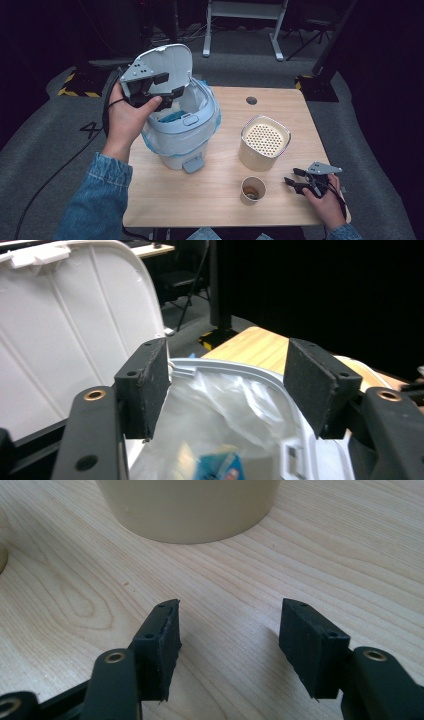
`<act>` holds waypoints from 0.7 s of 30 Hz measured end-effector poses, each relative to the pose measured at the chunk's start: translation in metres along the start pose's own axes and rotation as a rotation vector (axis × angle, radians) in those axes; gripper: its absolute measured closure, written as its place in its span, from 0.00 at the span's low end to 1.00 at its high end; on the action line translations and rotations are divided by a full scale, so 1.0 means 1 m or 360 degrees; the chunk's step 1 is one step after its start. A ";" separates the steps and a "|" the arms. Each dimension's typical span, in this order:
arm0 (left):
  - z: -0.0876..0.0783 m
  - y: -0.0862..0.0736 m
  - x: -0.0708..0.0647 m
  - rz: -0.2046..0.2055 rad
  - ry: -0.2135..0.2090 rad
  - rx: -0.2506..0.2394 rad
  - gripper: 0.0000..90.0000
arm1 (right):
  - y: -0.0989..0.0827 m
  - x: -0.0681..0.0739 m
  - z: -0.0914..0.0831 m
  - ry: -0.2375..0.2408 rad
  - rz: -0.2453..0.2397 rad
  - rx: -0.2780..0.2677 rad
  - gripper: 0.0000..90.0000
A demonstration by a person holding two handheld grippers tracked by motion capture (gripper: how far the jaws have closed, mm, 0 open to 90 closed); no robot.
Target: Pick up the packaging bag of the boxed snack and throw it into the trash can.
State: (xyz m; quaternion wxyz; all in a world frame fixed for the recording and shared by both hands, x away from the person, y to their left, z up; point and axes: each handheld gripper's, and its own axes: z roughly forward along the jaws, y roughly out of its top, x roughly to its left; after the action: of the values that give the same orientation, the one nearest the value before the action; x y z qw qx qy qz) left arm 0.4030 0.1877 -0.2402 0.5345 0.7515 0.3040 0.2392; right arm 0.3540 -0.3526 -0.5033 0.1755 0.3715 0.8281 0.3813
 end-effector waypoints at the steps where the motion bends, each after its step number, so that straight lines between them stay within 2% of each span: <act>1: -0.008 -0.003 -0.003 -0.0007 -0.0026 -0.0002 0.37 | 0.000 0.000 0.000 0.0000 0.0000 0.0000 0.47; 7: -0.028 -0.015 -0.014 0.0021 -0.0069 0.0040 0.33 | 0.000 0.000 0.000 0.0001 0.0001 0.0000 0.47; 11: -0.035 -0.024 -0.019 0.0032 -0.0096 0.0064 0.31 | 0.000 0.000 0.000 0.0001 0.0001 0.0000 0.47; 13: -0.039 -0.034 -0.024 0.0036 -0.0146 0.0090 0.30 | 0.000 0.000 0.000 0.0001 0.0002 0.0001 0.47; 14: -0.039 -0.034 -0.024 0.0036 -0.0146 0.0090 0.30 | 0.000 0.000 0.000 0.0001 0.0002 0.0001 0.47; 17: -0.042 -0.051 -0.030 0.0051 -0.0202 0.0117 0.29 | 0.000 0.000 0.000 0.0003 0.0002 0.0001 0.47; 20: -0.045 -0.060 -0.034 0.0060 -0.0231 0.0127 0.29 | 0.000 0.000 0.000 0.0002 0.0002 0.0001 0.47; 21: -0.048 -0.068 -0.038 0.0060 -0.0269 0.0134 0.29 | 0.000 0.000 0.000 0.0003 0.0002 0.0001 0.47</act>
State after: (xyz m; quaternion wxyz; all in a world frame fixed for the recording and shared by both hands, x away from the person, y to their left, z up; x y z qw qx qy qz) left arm 0.3298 0.2087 -0.2909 0.5215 0.7964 0.2534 0.1721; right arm 0.3542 -0.3527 -0.5032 0.1744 0.3717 0.8282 0.3815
